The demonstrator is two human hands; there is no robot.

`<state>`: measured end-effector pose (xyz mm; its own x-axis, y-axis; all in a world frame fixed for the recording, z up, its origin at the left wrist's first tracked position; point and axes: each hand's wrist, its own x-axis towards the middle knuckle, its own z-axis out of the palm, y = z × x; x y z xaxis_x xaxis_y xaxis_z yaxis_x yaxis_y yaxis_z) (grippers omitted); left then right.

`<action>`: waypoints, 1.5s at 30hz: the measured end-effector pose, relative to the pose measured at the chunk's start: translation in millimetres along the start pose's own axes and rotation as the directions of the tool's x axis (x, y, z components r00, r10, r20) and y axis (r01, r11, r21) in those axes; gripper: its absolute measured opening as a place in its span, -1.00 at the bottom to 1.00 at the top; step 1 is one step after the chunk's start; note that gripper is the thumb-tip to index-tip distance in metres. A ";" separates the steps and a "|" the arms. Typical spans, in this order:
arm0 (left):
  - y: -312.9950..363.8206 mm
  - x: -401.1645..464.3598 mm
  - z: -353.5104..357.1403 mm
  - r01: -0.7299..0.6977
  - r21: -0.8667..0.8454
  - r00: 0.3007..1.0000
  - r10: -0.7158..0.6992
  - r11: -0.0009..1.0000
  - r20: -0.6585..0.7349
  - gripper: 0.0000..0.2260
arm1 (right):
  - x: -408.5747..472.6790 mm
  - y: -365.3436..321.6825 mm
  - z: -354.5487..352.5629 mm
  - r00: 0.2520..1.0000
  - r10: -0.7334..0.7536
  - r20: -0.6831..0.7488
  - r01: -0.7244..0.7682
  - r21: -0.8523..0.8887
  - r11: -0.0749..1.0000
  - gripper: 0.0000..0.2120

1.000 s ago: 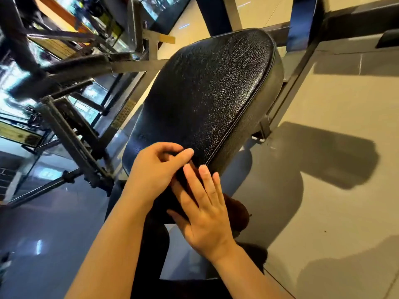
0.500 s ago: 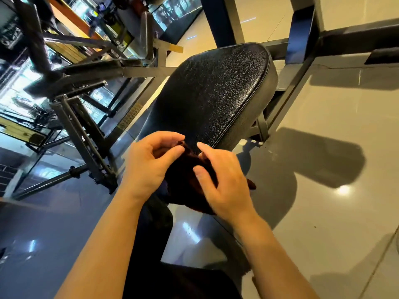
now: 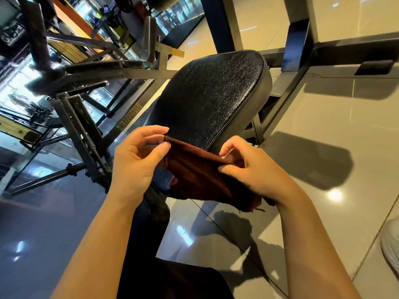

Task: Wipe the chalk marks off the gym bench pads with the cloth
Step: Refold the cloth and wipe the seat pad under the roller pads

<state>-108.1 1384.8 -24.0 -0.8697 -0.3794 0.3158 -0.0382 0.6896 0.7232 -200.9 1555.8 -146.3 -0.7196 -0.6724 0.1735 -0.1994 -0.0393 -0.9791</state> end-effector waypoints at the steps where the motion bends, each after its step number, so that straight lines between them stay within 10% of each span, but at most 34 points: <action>1: -0.8 0.0 -0.2 -0.001 0.002 1.000 0.001 1.000 0.000 -0.62 | 0.1 -1.7 -1.6 1.000 -0.004 0.015 0.004 0.004 1.000 -0.83; 20: -11.4 -31.3 52.5 0.092 -0.024 0.951 -0.095 0.995 -0.294 -0.83 | -19.7 -116.8 -33.3 1.000 -0.005 0.003 0.005 -0.227 0.974 -0.78; 26: 23.7 -115.8 79.0 0.258 -0.629 0.959 -0.117 0.733 0.256 -0.75 | -31.7 -165.8 -15.5 0.994 0.080 0.073 -0.070 -0.134 0.989 -0.72; 37: -9.6 -121.8 18.8 0.208 -0.344 0.978 -0.192 0.916 0.080 -0.85 | -57.0 -166.2 7.9 0.954 0.257 0.156 -0.184 -0.371 0.910 -0.54; 41: -22.6 -127.7 19.1 0.246 -0.349 0.968 -0.250 0.904 0.034 -0.87 | -47.3 -135.1 21.7 0.995 0.095 -0.027 -0.067 -0.896 0.439 -0.68; 45: -27.8 -122.5 16.7 0.211 -0.240 0.974 -0.224 0.948 -0.028 -0.83 | -41.1 -99.2 25.4 0.990 0.066 -0.127 -0.142 -0.927 0.347 -0.79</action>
<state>-8.8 1422.4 -93.0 -0.8247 -0.5418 0.1626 -0.1022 0.4254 0.8992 -134.6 1568.6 -59.0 -0.8100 -0.5739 0.1209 -0.5834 0.7672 -0.2667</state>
